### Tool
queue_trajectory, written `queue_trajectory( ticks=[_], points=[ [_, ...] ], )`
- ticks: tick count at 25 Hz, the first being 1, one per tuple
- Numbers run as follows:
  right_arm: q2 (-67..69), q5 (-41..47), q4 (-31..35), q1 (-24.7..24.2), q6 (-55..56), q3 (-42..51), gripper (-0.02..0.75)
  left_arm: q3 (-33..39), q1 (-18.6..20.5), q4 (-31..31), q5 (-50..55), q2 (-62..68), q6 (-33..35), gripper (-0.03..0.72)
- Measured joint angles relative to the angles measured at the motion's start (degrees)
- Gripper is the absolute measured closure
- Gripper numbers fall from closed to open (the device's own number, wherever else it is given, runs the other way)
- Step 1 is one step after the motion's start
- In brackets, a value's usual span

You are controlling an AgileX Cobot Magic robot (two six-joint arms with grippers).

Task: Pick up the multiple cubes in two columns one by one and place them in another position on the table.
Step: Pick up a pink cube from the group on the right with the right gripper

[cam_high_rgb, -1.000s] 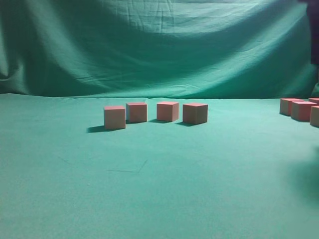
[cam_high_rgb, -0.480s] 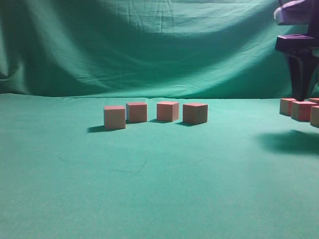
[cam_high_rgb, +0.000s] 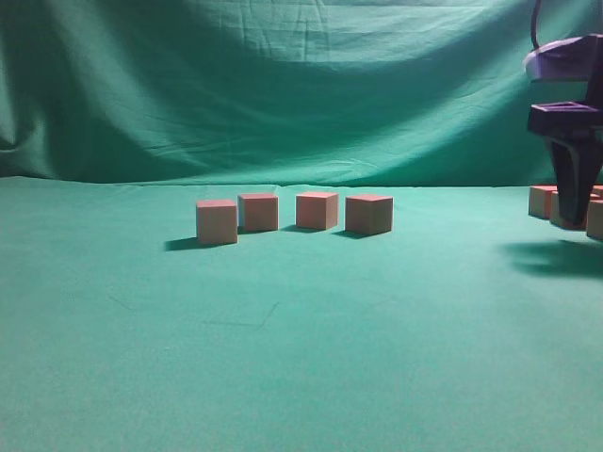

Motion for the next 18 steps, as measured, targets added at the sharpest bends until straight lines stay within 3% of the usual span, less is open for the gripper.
queue_trajectory(
  ticks=[3,9,13,18],
  points=[
    [1.2,0.0,0.1,0.0,-0.1,0.0,0.216,0.0,0.0,0.0,0.0,0.0,0.0,0.688],
    [1.7,-0.6,0.1,0.0,-0.2,0.0,0.468,0.0,0.0,0.0,0.0,0.0,0.0,0.688],
    [1.7,1.4,1.3,0.0,0.1,-0.8,0.474,0.0,0.0,0.0,0.0,0.0,0.0,0.688],
    [1.6,9.5,10.8,0.0,-0.3,-4.7,0.474,0.0,0.0,0.0,0.0,0.0,0.0,0.688]
  ],
)
